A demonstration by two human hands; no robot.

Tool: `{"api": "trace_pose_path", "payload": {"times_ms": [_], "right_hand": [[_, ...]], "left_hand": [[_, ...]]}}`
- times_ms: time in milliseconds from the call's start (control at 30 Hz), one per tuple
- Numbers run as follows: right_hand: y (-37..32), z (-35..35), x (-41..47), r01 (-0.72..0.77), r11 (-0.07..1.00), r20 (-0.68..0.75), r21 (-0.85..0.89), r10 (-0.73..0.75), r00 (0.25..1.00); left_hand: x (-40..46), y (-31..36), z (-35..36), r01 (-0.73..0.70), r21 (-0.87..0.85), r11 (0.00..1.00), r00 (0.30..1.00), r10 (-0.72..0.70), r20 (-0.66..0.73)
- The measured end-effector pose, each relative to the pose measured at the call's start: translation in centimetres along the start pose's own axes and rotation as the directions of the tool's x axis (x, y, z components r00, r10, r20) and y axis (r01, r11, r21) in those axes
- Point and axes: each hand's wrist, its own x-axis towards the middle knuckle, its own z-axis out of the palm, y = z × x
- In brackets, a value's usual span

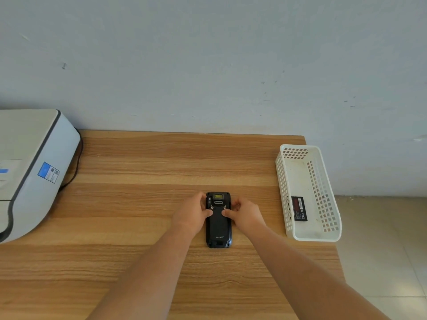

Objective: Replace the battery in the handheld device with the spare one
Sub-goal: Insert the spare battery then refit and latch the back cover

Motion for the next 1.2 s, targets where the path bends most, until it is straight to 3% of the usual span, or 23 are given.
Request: {"api": "trace_pose_path", "payload": {"times_ms": [133,233,367,467,533,1200], "right_hand": [[-0.1,-0.7,-0.5,0.054,0.988,0.025,-0.145,-0.051,0.998],[0.0,-1.5,-0.7,0.168,0.949,0.021,-0.266,-0.168,0.986],[-0.1,-2.4,-0.7,0.405,0.778,0.112,-0.481,-0.403,0.908],[-0.5,-2.5,-0.4,0.500,0.639,0.232,-0.584,-0.459,0.857],[-0.5,-2.5,-0.2,0.517,0.604,0.260,-0.606,-0.464,0.847],[-1.1,-2.1,0.9,0.474,0.697,0.227,-0.538,-0.422,0.878]], "left_hand": [[-0.6,-0.2,-0.2,-0.104,0.068,0.992,0.994,0.105,-0.015],[-0.5,-0.6,-0.9,-0.232,0.182,0.955,0.972,0.232,0.021],[0.2,-0.7,-1.9,-0.358,0.315,0.879,0.934,0.342,0.107],[0.8,-0.3,-2.2,-0.423,0.382,0.822,0.906,0.392,0.160],[1.1,0.1,-2.2,-0.426,0.390,0.816,0.904,0.391,0.169],[2.3,1.2,-2.7,-0.418,0.420,0.806,0.907,0.344,0.242]]}}
